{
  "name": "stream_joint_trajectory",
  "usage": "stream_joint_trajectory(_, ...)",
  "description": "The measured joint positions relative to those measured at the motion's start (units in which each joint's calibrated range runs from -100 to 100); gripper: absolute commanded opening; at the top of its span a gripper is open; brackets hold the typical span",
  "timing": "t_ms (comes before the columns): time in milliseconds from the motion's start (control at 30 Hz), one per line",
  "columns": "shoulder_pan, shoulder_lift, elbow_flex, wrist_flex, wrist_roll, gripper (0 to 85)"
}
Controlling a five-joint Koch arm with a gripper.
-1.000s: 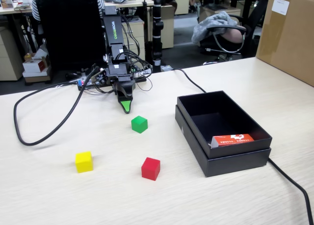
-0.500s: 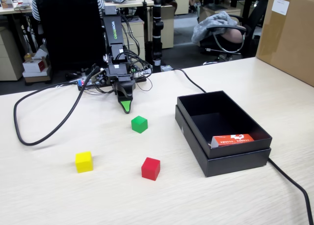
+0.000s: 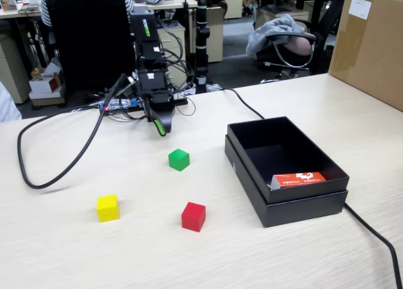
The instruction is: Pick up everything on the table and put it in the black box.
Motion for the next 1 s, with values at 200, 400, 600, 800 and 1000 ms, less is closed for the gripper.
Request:
stream_joint_trajectory(200,-0.2,16.3,14.3,-9.8,-3.4,47.5)
stream_joint_trajectory(400,-0.1,29.4,26.9,-15.4,-5.3,47.2)
stream_joint_trajectory(600,0.1,45.4,40.2,-19.3,-6.7,47.2)
stream_joint_trajectory(800,0.3,58.0,47.3,-19.9,-8.3,46.4)
stream_joint_trajectory(1000,0.6,68.3,51.5,-19.8,-8.4,44.1)
